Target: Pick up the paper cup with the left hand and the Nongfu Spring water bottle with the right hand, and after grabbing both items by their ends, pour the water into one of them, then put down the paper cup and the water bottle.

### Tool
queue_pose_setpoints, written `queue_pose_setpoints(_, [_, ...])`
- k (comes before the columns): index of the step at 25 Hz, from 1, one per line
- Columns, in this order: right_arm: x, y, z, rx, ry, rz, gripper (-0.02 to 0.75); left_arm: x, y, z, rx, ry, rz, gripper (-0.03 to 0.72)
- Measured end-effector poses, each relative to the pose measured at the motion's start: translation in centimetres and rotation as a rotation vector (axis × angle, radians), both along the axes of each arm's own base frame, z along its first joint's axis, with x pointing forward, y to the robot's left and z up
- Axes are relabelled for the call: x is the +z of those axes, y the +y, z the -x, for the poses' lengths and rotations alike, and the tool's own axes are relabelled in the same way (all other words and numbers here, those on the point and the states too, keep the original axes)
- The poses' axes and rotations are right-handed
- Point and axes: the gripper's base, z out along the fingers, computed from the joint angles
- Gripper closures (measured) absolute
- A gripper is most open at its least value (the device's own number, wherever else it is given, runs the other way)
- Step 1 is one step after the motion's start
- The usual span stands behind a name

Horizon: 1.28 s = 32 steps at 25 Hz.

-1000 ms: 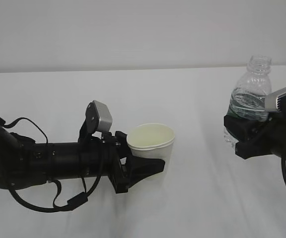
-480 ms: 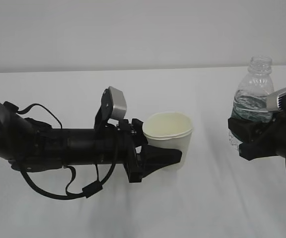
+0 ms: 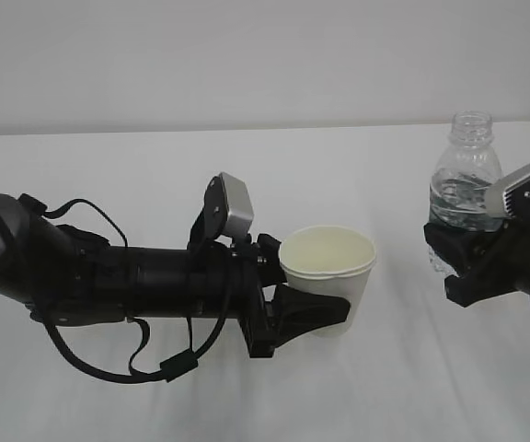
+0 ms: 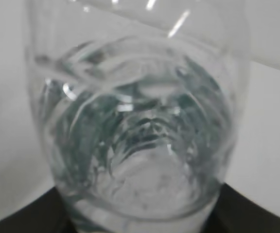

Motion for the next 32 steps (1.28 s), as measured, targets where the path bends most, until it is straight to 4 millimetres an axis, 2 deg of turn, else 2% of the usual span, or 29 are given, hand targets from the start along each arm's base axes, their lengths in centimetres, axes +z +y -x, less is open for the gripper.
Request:
queue_pose_setpoints(7, [0.1, -0.4, -0.5, -0.023, 0.044, 0.075, 0.373, -0.2, 0.0, -0.1, 0.008, 0.002, -0.02, 0.208])
queue_pose_setpoints(13, [1.6, -0.4, -1.5, -0.007, -0.006, 0.13, 0.373, -0.2, 0.1, -0.1, 0.009, 0.002, -0.022, 0.208])
queue_pose_setpoints(19, [1.4, -0.5, -1.5, 0.017, 0.014, 0.222, 0.374, -0.2, 0.1, -0.1, 0.009, 0.002, -0.024, 0.208])
queue_pose_setpoints(32, [1.4, -0.5, -1.5, 0.104, -0.053, 0.404, 0.374, -0.4, -0.1, 0.1, 0.009, 0.003, -0.05, 0.208])
